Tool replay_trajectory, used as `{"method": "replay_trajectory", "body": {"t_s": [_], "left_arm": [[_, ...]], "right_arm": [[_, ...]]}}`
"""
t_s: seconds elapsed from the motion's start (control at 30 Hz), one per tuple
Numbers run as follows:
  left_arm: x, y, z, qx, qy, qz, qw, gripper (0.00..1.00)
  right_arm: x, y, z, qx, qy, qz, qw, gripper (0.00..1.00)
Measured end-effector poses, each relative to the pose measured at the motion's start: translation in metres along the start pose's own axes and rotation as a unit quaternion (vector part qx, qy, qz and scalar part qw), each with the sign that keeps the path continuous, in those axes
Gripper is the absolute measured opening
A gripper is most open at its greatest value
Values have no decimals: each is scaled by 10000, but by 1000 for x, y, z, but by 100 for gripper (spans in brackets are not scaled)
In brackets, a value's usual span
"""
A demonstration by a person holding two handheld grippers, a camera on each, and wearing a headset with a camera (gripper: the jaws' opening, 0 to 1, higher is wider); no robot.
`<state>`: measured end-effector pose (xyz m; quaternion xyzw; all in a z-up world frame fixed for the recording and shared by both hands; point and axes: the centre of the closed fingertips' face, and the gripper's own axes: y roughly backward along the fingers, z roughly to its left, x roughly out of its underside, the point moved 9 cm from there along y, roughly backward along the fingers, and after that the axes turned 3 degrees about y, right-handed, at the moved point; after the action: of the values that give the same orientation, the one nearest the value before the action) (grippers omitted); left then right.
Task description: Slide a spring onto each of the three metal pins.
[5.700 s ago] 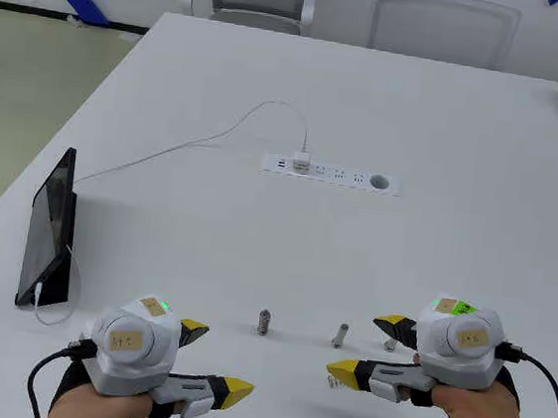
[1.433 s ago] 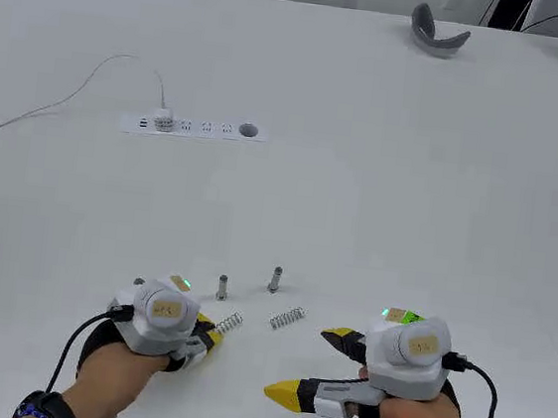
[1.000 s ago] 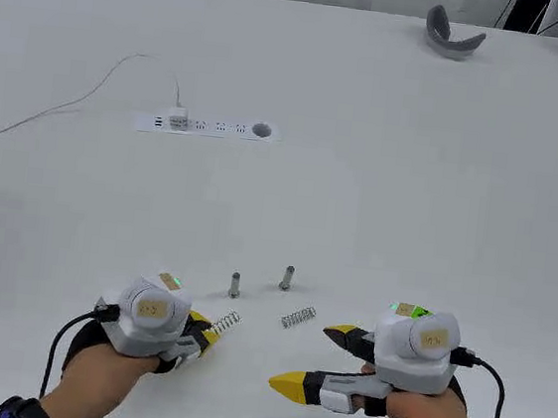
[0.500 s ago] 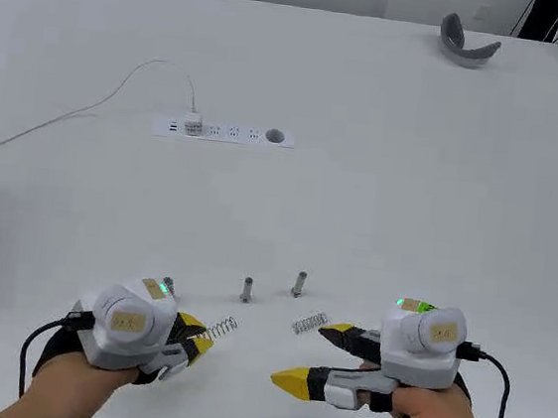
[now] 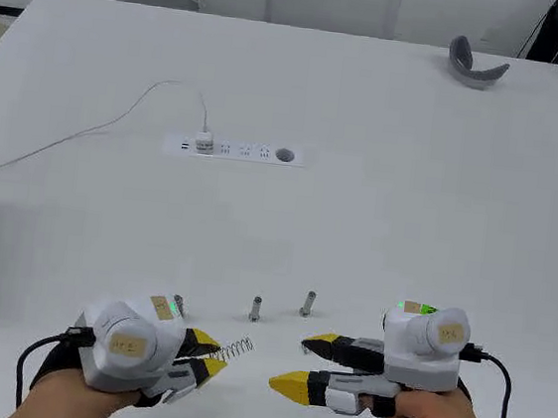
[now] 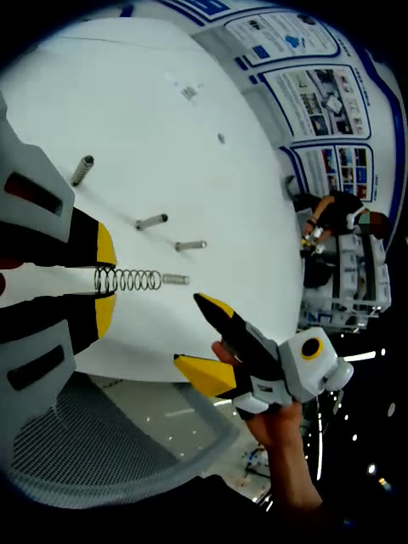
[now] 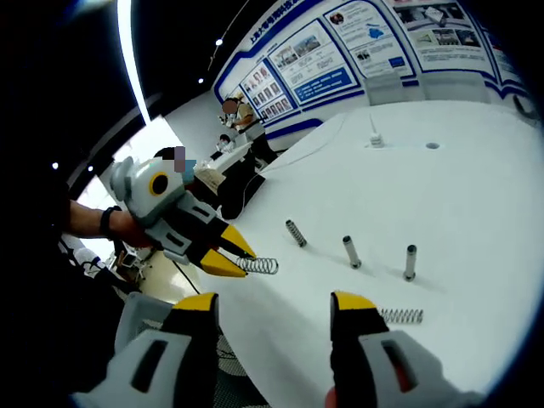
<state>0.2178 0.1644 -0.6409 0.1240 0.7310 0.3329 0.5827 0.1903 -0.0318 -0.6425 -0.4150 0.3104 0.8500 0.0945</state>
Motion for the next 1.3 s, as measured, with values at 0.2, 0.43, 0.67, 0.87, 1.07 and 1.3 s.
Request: {"method": "replay_trajectory", "body": {"t_s": [0.2, 0.43, 0.67, 0.87, 1.07, 1.3], "left_arm": [[-13, 0, -10, 134, -229, -85, 9996, 11], [-22, -4, -24, 338, -410, -163, 9985, 11], [-26, -8, -31, 515, -639, -164, 9965, 11], [-30, -11, -32, 664, -740, -173, 9949, 11], [-32, -12, -31, 725, -825, -163, 9938, 11], [-32, -14, -30, 801, -857, -161, 9930, 10]], "right_arm": [[-6, -3, 1, -231, -184, -63, 9995, 45], [-5, -4, 3, -398, -350, -112, 9985, 38], [2, -5, 7, -630, -500, -73, 9967, 27], [1, -2, 7, -733, -567, -130, 9956, 22], [-1, 3, 6, -857, -703, -272, 9935, 16], [0, 2, 10, -1022, -710, -97, 9922, 13]]}}
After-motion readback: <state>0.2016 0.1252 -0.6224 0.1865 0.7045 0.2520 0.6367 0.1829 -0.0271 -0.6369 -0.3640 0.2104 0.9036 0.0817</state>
